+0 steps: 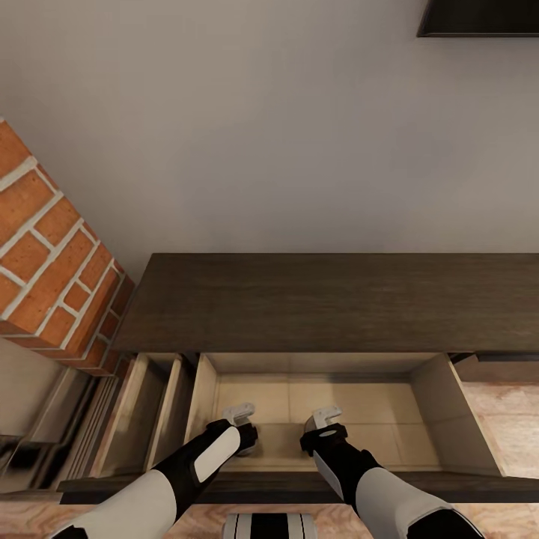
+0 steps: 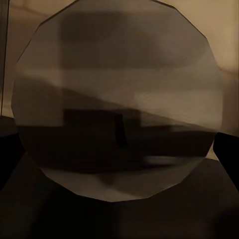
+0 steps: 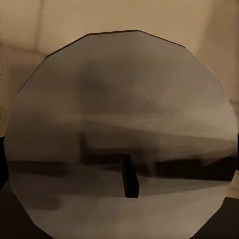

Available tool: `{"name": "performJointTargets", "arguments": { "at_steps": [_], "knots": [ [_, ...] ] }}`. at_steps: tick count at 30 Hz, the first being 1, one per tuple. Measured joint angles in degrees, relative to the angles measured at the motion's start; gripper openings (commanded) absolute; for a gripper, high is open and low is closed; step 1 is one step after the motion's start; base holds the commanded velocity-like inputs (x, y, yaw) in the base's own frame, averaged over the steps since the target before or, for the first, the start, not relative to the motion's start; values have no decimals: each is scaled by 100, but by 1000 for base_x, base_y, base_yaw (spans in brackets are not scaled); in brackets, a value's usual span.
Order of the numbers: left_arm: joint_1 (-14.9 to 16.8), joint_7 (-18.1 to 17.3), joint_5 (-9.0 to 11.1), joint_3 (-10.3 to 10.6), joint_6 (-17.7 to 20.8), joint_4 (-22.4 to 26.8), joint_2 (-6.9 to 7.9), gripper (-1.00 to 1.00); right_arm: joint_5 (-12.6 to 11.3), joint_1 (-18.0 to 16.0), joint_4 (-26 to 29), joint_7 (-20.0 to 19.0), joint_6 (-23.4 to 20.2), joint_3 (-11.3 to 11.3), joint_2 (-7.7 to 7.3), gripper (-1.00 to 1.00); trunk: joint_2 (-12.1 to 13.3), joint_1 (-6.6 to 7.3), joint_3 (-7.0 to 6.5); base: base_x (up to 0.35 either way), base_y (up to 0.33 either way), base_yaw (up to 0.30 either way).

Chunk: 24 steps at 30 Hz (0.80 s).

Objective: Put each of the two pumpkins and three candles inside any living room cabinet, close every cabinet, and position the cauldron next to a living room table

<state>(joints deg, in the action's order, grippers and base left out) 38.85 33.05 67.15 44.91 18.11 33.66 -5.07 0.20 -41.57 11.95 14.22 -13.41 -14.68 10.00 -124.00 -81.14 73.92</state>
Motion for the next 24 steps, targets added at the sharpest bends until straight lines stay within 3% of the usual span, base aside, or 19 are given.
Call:
{"name": "performJointTargets", "arguments": {
  "at_steps": [24],
  "knots": [
    [0,0,16,-7,0,2,10,-100,-5,0,52,-119,-4,-8,0,-100,0,0,120,0,0,44]
  ]
}}
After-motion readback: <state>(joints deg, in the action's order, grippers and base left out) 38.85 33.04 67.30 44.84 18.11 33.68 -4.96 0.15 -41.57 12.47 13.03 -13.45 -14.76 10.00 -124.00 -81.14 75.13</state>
